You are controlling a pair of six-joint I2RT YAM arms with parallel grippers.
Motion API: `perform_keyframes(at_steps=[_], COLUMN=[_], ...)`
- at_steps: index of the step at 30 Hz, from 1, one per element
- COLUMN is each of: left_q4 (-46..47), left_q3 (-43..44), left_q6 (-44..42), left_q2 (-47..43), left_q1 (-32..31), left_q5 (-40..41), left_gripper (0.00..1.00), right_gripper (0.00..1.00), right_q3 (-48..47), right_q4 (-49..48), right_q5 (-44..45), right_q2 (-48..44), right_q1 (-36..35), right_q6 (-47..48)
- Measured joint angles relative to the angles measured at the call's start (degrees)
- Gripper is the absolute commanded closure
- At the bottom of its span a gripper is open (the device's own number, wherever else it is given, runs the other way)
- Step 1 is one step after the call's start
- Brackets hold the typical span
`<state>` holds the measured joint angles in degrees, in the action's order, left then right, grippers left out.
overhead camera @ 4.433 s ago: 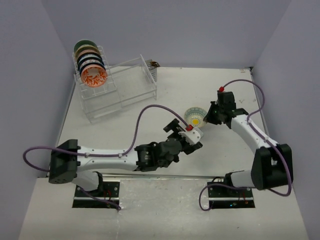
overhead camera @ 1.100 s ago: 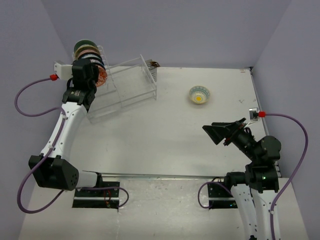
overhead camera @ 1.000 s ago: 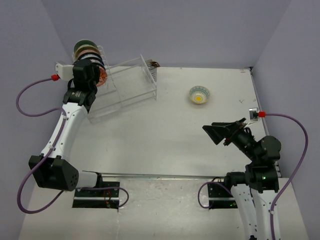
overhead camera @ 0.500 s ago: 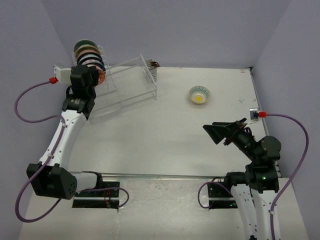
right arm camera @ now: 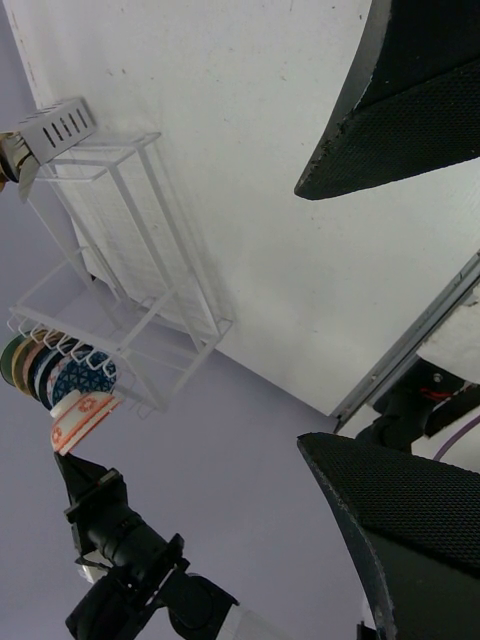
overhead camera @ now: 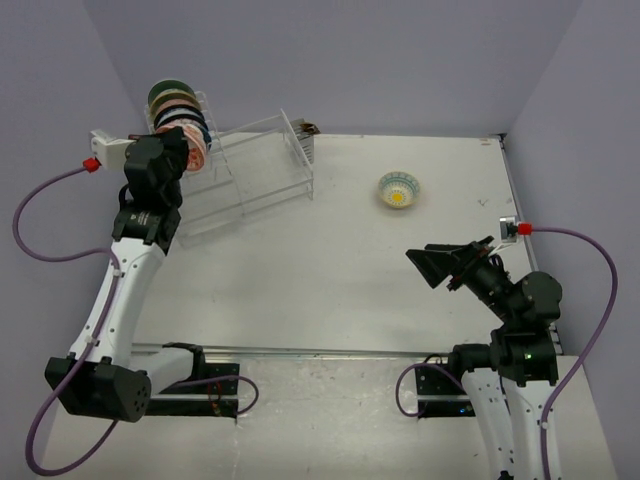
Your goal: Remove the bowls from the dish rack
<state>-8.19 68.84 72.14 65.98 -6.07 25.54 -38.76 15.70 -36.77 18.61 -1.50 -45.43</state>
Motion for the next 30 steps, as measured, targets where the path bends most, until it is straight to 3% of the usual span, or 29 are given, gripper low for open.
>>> perform_keyframes(at_steps=[30], left_q4=[6.86], left_q3=[-6.75], left_q6=[-1.38], left_q2=[-3.78], left_q1=[0.04], left_q5=[-7.93], left_gripper=[1.0], right_gripper=[0.01], right_q3=[0.0], right_q4=[-0.37], right_q5=[0.22], right_q2=[2.69], right_q1=[0.0], right_q6=[0.02])
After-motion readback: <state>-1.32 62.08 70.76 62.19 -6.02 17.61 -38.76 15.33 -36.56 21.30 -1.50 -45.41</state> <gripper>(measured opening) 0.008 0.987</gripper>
